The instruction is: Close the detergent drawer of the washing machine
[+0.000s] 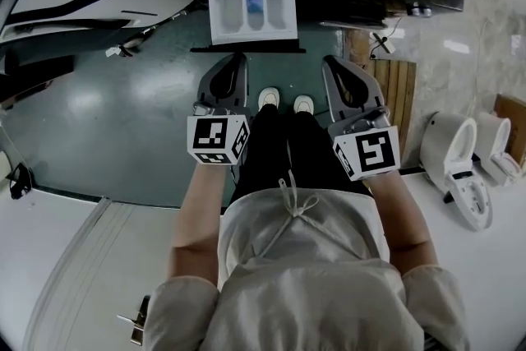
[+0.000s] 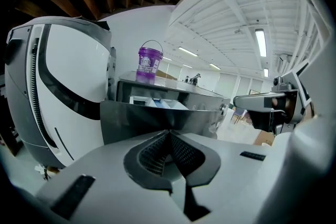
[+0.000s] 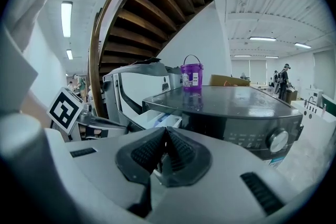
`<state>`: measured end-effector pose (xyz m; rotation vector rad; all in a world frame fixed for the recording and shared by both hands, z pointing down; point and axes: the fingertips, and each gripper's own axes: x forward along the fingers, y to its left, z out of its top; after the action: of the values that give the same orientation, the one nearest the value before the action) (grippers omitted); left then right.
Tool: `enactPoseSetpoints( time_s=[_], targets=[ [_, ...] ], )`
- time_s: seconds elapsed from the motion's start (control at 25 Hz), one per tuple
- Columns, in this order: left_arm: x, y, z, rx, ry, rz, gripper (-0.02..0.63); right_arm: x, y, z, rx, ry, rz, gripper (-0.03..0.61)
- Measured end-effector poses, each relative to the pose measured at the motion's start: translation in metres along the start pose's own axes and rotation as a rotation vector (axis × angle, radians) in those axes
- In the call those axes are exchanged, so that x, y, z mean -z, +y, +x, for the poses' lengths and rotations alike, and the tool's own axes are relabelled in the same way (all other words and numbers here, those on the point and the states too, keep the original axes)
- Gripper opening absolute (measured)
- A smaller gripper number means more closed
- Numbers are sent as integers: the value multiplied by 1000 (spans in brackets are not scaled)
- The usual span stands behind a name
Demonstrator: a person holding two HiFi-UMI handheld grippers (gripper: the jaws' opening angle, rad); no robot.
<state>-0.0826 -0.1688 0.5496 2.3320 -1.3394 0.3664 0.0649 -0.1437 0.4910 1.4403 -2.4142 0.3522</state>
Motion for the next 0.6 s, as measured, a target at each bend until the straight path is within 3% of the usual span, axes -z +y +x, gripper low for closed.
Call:
enactPoseSetpoints(
  time_s=[0.6],
  targets=[
    [-29,22,45,-15,17,-1,19,-25,-21,18,18,-17,-38,6]
  ],
)
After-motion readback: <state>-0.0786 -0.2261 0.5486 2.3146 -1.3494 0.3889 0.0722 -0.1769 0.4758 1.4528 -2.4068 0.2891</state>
